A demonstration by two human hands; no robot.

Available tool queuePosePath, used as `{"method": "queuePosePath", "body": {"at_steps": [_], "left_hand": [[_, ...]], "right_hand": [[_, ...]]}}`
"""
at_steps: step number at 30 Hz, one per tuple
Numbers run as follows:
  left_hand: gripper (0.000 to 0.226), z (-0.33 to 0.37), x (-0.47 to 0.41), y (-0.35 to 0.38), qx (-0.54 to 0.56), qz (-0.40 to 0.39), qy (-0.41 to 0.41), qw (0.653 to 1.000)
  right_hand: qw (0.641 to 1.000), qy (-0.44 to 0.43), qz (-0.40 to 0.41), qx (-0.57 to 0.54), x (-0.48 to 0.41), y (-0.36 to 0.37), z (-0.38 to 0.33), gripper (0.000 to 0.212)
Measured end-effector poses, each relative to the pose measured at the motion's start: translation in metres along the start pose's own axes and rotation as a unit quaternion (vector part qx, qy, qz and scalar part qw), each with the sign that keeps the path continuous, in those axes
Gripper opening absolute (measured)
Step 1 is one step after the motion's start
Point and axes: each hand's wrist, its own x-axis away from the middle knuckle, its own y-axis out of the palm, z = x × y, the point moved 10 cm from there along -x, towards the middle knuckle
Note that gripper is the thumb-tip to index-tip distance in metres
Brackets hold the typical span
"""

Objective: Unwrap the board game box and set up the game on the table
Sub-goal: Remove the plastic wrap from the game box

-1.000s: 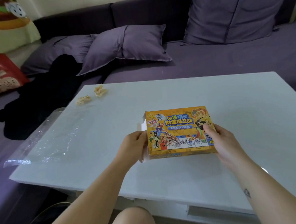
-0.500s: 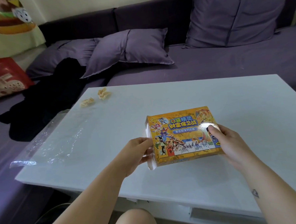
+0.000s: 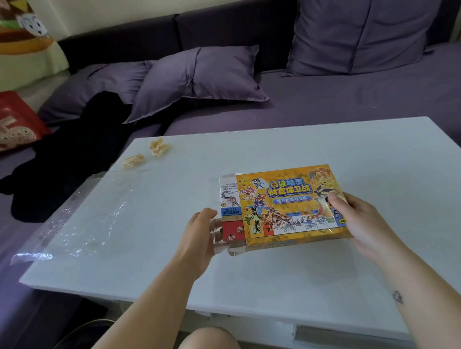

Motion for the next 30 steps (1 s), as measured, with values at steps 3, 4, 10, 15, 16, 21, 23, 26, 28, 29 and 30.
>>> {"method": "queuePosePath", "body": {"at_steps": [3,4,10,15,16,21,23,26,28,29,30], "left_hand": [[0.04,-0.004,-0.002,0.007,-0.036,-0.029,-0.01,0.999],[0.043,-0.004,-0.002,0.01,-0.052,-0.041,-0.009,0.998],[0.035,-0.008,-0.003,0.011,-0.047,-0.056,-0.006,0.997],[0.031,0.011,-0.002,-0.02,-0.013,-0.035,0.024,0.999],[0.028,0.017,0.0,-0.028,-0.007,-0.031,0.032,0.999],[0.019,0.04,0.015,-0.085,0.029,0.003,0.053,0.998],[0.018,0.049,0.021,-0.115,0.034,0.028,0.061,0.997],[0.018,0.059,0.033,-0.161,0.062,0.058,0.068,0.994],[0.013,0.066,0.042,-0.195,0.092,0.084,0.084,0.989],[0.014,0.069,0.047,-0.212,0.111,0.1,0.096,0.984],[0.018,0.072,0.051,-0.228,0.129,0.114,0.106,0.979]], "right_hand": [[1.0,-0.002,-0.002,0.003,0.001,0.001,-0.001,0.019],[1.0,-0.004,-0.004,0.005,0.002,0.001,-0.001,0.019],[1.0,-0.001,-0.007,0.03,0.007,0.005,-0.004,0.018],[0.999,0.0,-0.001,0.039,0.006,0.011,-0.022,0.016],[0.999,0.0,0.0,0.039,0.005,0.013,-0.027,0.016],[0.999,0.029,-0.012,0.025,0.002,0.044,-0.043,0.015],[0.999,0.04,-0.014,0.025,0.0,0.06,-0.047,0.015],[0.998,0.05,-0.001,0.022,-0.002,0.083,-0.053,0.014],[0.998,0.058,0.022,0.015,-0.003,0.097,-0.054,0.015],[0.997,0.063,0.033,0.012,-0.004,0.104,-0.051,0.015],[0.997,0.07,0.041,0.011,-0.004,0.113,-0.048,0.016]]}}
